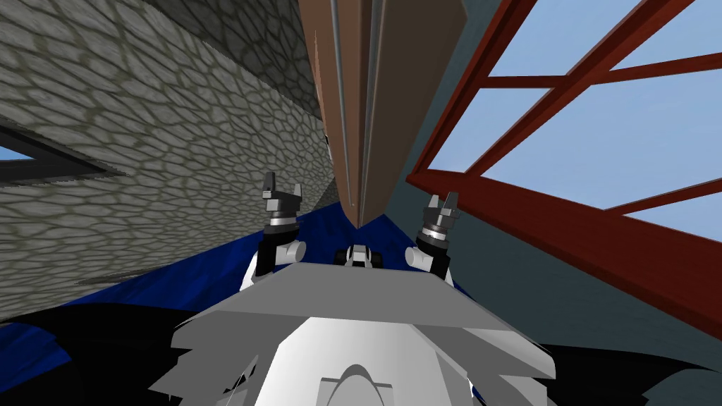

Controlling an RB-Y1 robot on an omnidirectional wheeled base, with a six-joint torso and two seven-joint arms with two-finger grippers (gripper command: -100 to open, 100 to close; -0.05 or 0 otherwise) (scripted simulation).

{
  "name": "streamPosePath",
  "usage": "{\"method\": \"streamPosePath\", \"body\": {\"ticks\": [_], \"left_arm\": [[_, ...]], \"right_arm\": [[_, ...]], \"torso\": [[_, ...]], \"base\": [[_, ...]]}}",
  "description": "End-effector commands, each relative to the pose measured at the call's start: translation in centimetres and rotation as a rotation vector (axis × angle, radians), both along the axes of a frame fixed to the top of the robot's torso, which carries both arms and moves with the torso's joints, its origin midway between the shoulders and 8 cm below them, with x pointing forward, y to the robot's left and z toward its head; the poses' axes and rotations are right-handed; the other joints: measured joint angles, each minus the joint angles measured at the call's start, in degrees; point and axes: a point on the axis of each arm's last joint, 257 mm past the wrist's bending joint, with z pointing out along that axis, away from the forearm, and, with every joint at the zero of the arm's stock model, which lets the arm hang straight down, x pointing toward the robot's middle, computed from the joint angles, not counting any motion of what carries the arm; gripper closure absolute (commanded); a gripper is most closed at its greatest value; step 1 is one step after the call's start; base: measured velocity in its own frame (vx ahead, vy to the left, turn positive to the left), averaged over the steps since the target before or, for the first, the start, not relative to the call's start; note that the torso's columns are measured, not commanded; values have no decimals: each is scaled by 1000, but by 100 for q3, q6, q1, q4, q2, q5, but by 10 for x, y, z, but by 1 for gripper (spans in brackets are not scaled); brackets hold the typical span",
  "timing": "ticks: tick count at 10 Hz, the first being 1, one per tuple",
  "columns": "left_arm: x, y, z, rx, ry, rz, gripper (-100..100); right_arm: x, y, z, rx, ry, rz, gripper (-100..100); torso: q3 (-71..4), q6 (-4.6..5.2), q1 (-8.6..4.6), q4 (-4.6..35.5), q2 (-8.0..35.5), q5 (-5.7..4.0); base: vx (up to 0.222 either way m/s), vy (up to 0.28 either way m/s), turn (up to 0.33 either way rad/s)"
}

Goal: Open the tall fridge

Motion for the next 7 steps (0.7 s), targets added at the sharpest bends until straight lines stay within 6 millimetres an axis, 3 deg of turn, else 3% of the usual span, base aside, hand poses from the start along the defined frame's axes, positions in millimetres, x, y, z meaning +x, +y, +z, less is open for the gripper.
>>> {"method": "streamPosePath", "body": {"ticks": [1,7], "left_arm": [[8,-3,-13,22,30,-36,-100],[32,11,-64,-67,109,-72,-100]], "right_arm": [[0,0,0,0,0,0,0],[0,0,0,0,0,0,0]], "torso": [[-27,0,-2,16,13,0],[-18,-1,2,30,41,1]], "base": [[90,-75,9],[144,-107,14]]}}
